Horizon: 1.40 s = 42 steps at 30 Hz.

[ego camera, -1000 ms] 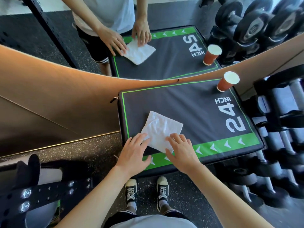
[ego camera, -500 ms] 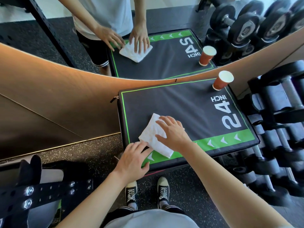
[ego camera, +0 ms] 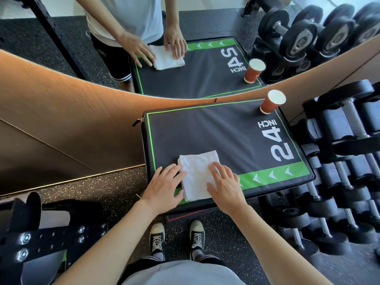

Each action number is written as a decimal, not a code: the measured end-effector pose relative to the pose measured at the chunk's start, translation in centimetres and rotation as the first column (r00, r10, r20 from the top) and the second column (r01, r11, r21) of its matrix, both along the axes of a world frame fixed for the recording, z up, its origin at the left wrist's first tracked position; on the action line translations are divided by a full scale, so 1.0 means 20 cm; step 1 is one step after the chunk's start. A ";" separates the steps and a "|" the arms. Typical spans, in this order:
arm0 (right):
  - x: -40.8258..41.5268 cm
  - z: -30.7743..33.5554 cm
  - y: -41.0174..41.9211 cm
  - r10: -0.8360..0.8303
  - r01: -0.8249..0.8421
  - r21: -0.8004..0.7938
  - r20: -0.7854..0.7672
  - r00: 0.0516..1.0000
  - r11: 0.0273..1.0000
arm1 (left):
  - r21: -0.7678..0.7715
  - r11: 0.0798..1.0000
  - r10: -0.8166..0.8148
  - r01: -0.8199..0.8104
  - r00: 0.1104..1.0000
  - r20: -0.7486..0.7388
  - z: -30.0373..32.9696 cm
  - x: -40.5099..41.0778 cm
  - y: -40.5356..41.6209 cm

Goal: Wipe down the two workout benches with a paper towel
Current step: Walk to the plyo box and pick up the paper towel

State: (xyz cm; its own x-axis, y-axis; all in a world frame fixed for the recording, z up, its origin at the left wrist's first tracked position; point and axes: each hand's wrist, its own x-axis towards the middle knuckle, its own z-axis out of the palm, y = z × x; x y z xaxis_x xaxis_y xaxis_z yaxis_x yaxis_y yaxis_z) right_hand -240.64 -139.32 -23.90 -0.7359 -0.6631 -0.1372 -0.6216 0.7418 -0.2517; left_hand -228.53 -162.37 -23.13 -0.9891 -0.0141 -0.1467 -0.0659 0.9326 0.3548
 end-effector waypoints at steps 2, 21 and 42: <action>0.00 0.00 -0.02 -0.042 0.042 -0.009 0.011 0.999 0.999 | 0.014 1.000 0.006 -0.006 1.000 -0.001 0.00 0.01 0.00; 0.13 -0.12 -0.27 -0.012 0.009 -0.045 -0.062 0.998 0.999 | 0.120 0.981 0.167 -0.153 0.978 -0.122 0.05 0.19 -0.08; 0.15 -0.08 -0.27 0.004 -0.006 -0.040 -0.061 0.998 0.999 | 0.182 0.983 0.069 -0.041 0.987 -0.147 0.04 0.19 -0.17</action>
